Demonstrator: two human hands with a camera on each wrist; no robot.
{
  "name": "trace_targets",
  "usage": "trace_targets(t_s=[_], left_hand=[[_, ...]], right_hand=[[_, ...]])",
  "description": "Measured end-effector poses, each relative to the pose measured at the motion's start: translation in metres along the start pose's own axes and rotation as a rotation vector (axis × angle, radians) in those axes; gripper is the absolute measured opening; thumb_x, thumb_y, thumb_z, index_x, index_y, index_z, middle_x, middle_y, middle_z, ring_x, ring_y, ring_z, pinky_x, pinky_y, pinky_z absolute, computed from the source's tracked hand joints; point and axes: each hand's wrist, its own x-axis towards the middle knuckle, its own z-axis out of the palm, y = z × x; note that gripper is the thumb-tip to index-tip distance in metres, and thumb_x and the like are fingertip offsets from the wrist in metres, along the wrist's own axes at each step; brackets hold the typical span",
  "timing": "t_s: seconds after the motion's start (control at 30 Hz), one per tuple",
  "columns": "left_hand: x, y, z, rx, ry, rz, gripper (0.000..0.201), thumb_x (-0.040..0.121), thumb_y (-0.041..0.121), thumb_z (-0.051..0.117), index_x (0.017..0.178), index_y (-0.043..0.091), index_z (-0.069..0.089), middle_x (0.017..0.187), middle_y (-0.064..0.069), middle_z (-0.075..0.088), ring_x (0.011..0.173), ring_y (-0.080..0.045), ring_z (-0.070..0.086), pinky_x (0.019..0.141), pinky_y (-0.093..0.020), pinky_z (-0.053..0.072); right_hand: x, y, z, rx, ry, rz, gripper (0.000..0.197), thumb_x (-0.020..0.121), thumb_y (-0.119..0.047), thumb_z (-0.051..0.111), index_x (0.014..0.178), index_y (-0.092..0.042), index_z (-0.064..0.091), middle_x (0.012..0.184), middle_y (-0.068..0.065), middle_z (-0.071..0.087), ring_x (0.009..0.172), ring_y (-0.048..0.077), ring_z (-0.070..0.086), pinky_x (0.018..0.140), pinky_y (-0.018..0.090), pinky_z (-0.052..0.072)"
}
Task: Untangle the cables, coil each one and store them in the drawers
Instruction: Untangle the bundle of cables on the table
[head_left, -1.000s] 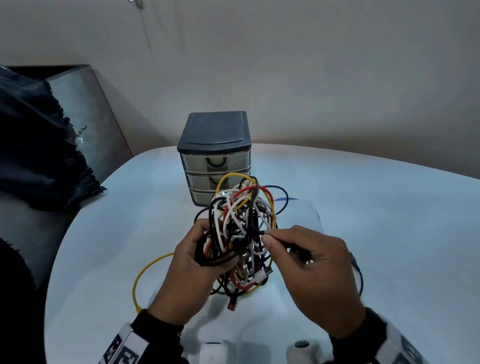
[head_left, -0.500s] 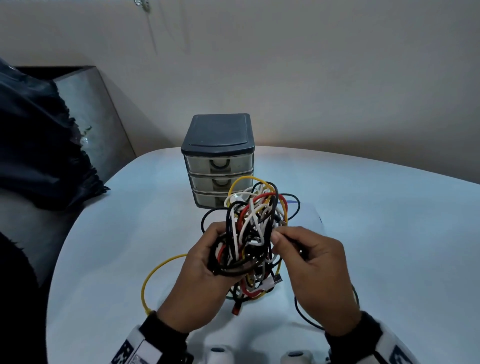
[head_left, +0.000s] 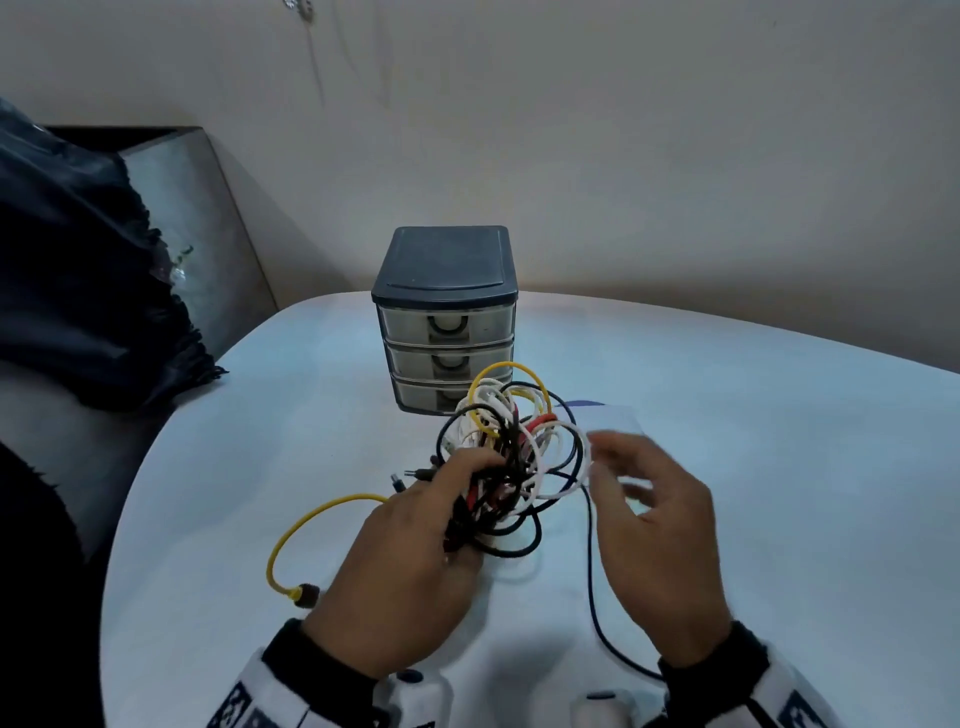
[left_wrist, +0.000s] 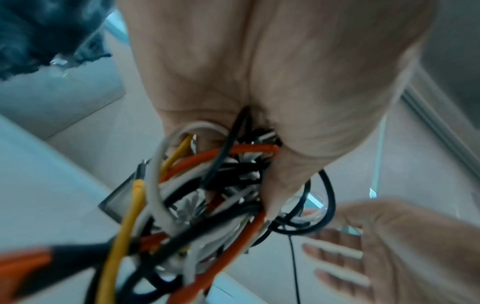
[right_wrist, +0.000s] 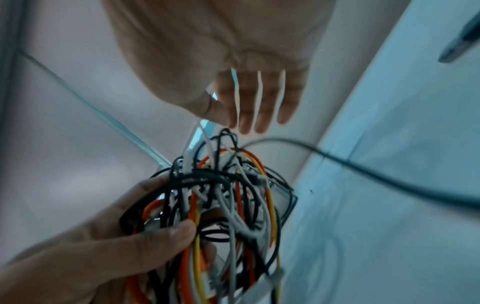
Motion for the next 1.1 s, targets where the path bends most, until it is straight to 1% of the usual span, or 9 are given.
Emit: trace_targets(t_s=[0.1, 0.23, 0.33, 0.43, 0.57, 0.67, 0.8, 0.97, 1.1], left_hand=[[0.0, 0.004, -0.001, 0.249, -0.049, 0.028, 0.073, 0.071, 0.011, 0.055, 0.132, 0.05, 0.043, 0.101, 0.011, 0.069, 0.085, -0.016, 0.061, 0.071, -0.028, 0.043], [-0.001, 0.014, 0.003, 0.439, -0.143, 0.0, 0.081, 0.064, 0.012, 0.055, 0.133, 0.053, 0.043, 0.093, 0.014, 0.061, 0.078, -0.014, 0.056, 0.073, -0.028, 0.035], [-0.006, 0.026, 0.004, 0.547, -0.306, -0.068, 0.078, 0.08, 0.021, 0.049, 0.139, 0.062, 0.02, 0.127, 0.018, 0.046, 0.118, -0.011, 0.044, 0.111, -0.039, 0.018], [-0.015, 0.041, -0.001, 0.525, -0.355, -0.085, 0.069, 0.094, 0.038, 0.044, 0.14, 0.068, 0.001, 0.156, 0.018, 0.007, 0.145, -0.006, 0.007, 0.121, -0.043, -0.01], [-0.025, 0.064, -0.024, 0.292, -0.376, -0.034, 0.053, 0.076, 0.07, 0.02, 0.119, 0.086, -0.005, 0.152, 0.043, 0.002, 0.137, 0.022, 0.003, 0.122, -0.024, 0.01], [-0.026, 0.061, -0.037, -0.125, -0.215, -0.04, 0.044, 0.086, 0.057, 0.056, 0.118, 0.079, 0.036, 0.12, 0.051, 0.048, 0.115, 0.026, 0.044, 0.094, -0.006, 0.041], [-0.02, 0.042, -0.049, -0.39, -0.184, -0.197, 0.027, 0.091, 0.041, 0.062, 0.111, 0.058, 0.062, 0.115, 0.027, 0.067, 0.104, 0.005, 0.065, 0.081, -0.028, 0.057], [-0.024, 0.03, -0.073, -0.471, -0.236, -0.312, 0.032, 0.082, 0.049, 0.051, 0.11, 0.061, 0.061, 0.118, 0.032, 0.064, 0.109, 0.005, 0.063, 0.06, -0.029, 0.058], [-0.019, 0.03, -0.084, -0.535, -0.112, -0.307, 0.023, 0.088, 0.055, 0.059, 0.109, 0.051, 0.067, 0.109, 0.011, 0.074, 0.089, -0.019, 0.074, 0.037, -0.026, 0.044]], right_hand=[[-0.004, -0.014, -0.005, -0.152, 0.039, -0.29, 0.027, 0.086, -0.02, 0.062, 0.112, -0.023, 0.067, 0.096, -0.015, 0.063, 0.092, 0.012, 0.061, 0.081, 0.022, 0.047], [-0.004, -0.008, -0.005, -0.436, -0.233, -0.317, 0.025, 0.086, -0.037, 0.062, 0.11, -0.035, 0.069, 0.073, -0.02, 0.055, 0.073, 0.005, 0.051, 0.066, 0.022, 0.043], [-0.002, 0.0, -0.006, -0.422, -0.285, -0.179, 0.011, 0.087, -0.037, 0.068, 0.098, -0.04, 0.07, 0.063, -0.019, 0.058, 0.061, 0.004, 0.052, 0.063, 0.028, 0.048], [0.001, 0.002, -0.009, -0.412, -0.285, -0.117, 0.008, 0.088, -0.034, 0.068, 0.091, -0.039, 0.073, 0.063, -0.013, 0.064, 0.058, 0.007, 0.056, 0.063, 0.033, 0.051], [0.007, 0.005, -0.009, -0.35, -0.215, -0.084, 0.01, 0.09, -0.028, 0.067, 0.089, -0.036, 0.074, 0.057, -0.006, 0.061, 0.052, 0.012, 0.054, 0.057, 0.035, 0.049], [0.005, 0.004, -0.005, -0.187, -0.253, -0.066, 0.019, 0.092, -0.017, 0.063, 0.089, -0.032, 0.073, 0.064, -0.008, 0.066, 0.052, 0.015, 0.055, 0.054, 0.036, 0.05], [0.004, -0.003, -0.006, 0.026, -0.276, -0.012, 0.024, 0.094, -0.004, 0.06, 0.087, -0.025, 0.068, 0.076, -0.009, 0.074, 0.073, 0.01, 0.07, 0.059, 0.034, 0.057], [0.008, -0.016, -0.014, 0.252, -0.283, -0.014, 0.019, 0.093, -0.021, 0.053, 0.086, -0.019, 0.07, 0.09, 0.0, 0.076, 0.095, 0.016, 0.071, 0.076, 0.026, 0.057], [0.006, -0.02, -0.011, 0.201, -0.242, -0.009, 0.011, 0.086, -0.019, 0.076, 0.08, -0.013, 0.069, 0.073, -0.001, 0.074, 0.068, 0.014, 0.071, 0.057, 0.016, 0.051]])
